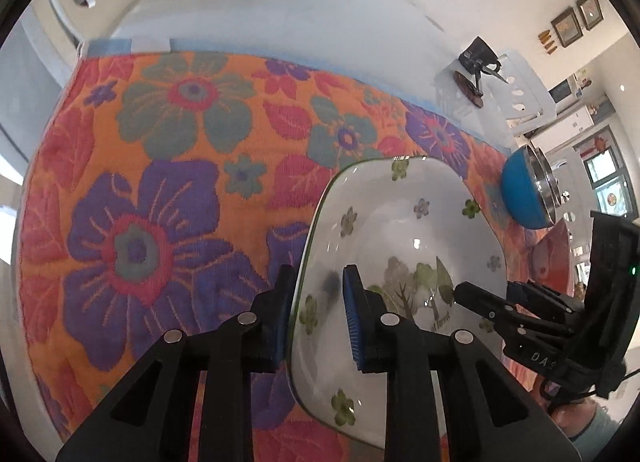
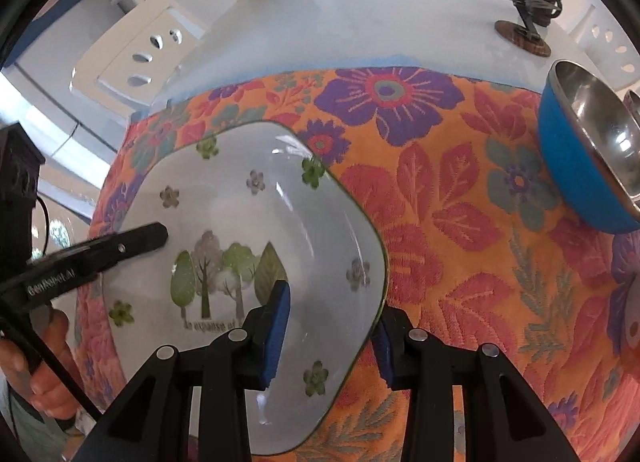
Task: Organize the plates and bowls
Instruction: 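Carry the green-tree plate with the right gripper onto the plate stack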
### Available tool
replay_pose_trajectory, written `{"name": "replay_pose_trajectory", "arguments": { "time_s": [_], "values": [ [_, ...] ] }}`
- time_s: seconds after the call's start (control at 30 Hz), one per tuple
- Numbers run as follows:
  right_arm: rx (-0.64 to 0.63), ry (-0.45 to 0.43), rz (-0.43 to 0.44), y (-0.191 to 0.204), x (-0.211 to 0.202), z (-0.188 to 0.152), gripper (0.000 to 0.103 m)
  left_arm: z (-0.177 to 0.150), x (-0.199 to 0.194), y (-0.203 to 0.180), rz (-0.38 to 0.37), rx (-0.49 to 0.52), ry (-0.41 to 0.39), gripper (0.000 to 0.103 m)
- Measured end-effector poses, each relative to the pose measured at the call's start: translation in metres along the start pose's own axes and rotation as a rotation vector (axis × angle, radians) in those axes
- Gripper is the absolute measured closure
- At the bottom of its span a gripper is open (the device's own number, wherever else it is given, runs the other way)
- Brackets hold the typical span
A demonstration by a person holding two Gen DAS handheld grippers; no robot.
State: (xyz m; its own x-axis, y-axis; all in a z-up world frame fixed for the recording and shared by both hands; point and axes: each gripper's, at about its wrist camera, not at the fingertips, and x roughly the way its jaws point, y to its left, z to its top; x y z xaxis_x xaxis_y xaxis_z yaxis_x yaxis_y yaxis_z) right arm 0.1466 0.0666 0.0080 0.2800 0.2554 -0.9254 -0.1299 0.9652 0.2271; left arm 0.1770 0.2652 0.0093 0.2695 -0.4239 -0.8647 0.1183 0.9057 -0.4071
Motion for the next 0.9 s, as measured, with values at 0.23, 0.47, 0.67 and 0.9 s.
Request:
{"name": "replay_pose_trajectory", "arguments": {
  "time_s": [0.23, 0.47, 0.67, 0.9],
  "values": [
    [-0.032, -0.017, -0.035, 0.011, -0.005, -0.011, 0.068, -0.014, -0.008, -0.007, 0.043, 0.028, -0.018, 0.080],
    [-0.021, -0.057, -0.029, 0.020, -0.035, -0.015, 0.068, -0.026, -0.051, -0.024, 0.022, 0.054, -0.104, 0.081],
    [-0.054, -0.143, -0.025, 0.039, -0.084, -0.028, 0.068, -0.044, -0.103, -0.040, 0.024, 0.068, -0.213, 0.081],
    [-0.137, -0.252, 0.021, 0.068, -0.144, -0.057, 0.068, -0.091, -0.170, -0.051, 0.023, 0.072, -0.342, 0.081]
  ]
}}
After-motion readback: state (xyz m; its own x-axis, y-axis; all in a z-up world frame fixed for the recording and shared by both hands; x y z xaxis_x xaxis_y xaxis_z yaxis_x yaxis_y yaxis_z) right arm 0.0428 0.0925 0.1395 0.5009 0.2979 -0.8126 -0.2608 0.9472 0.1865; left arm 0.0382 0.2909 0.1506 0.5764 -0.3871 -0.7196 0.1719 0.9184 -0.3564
